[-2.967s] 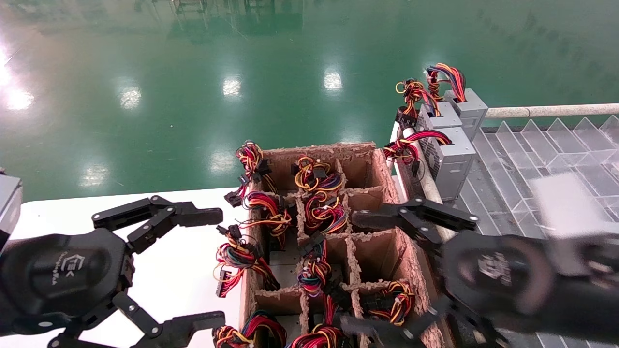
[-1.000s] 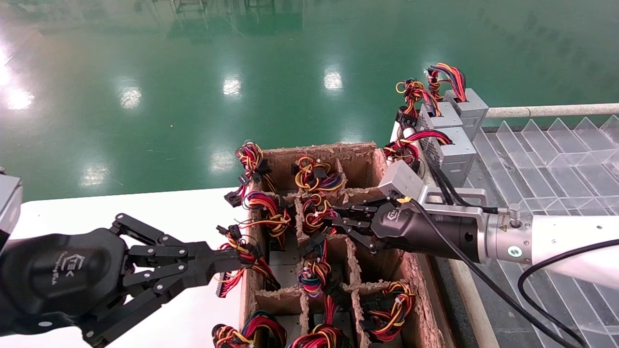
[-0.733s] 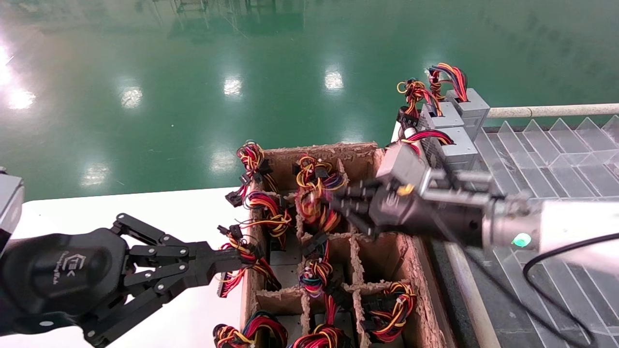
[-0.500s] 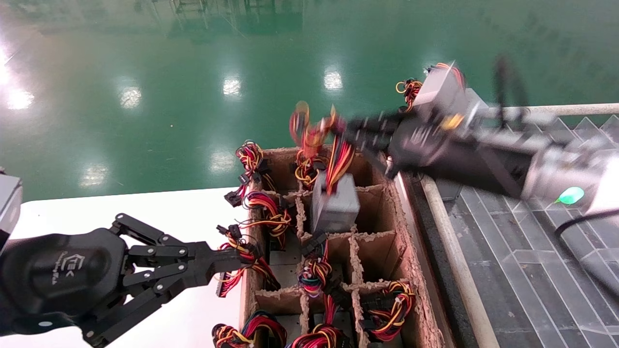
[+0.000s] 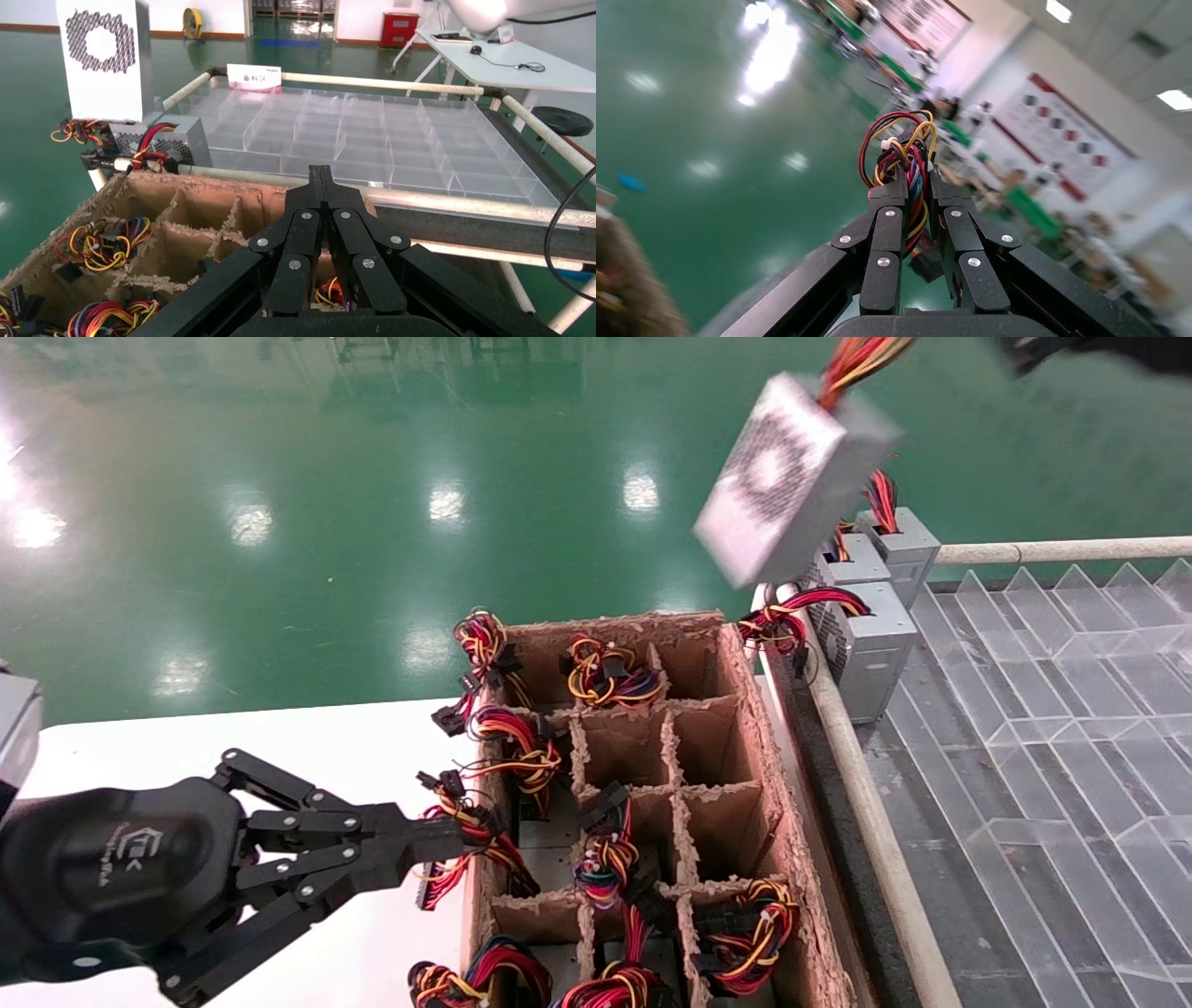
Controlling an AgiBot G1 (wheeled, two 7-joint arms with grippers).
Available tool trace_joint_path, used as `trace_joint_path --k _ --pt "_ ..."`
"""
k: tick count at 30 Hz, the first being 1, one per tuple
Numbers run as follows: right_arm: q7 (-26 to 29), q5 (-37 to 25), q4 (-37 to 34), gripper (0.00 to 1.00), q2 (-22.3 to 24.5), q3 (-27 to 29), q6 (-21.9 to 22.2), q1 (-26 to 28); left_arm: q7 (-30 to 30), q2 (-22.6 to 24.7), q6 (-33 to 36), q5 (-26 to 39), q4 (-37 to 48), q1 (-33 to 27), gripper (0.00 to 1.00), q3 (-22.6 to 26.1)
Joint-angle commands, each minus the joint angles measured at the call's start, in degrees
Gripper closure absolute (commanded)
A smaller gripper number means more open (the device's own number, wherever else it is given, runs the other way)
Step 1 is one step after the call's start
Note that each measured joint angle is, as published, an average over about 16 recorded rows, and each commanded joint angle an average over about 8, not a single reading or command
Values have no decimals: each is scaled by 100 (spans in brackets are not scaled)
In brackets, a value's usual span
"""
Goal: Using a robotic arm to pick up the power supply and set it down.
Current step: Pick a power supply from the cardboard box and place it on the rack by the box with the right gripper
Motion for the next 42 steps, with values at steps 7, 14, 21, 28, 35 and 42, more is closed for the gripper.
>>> trace_joint_path --k 7,14,21,28,35,42 --pt "-48 -803 -272 100 346 -43 380 259 0 0 0 0 0 0 100 0" --pt "162 -1244 -890 100 336 -143 763 128 0 0 0 0 0 0 100 0" --pt "-25 -1215 -1467 100 206 -132 889 32 0 0 0 0 0 0 100 0" --pt "-345 -1341 -2016 100 12 -221 970 33 0 0 0 0 0 0 100 1" --pt "-591 -1282 -2357 100 -165 -250 904 70 0 0 0 -1 0 0 100 1" --pt "-760 -1219 -2500 100 -271 -262 830 80 0 0 0 -1 0 0 100 1"
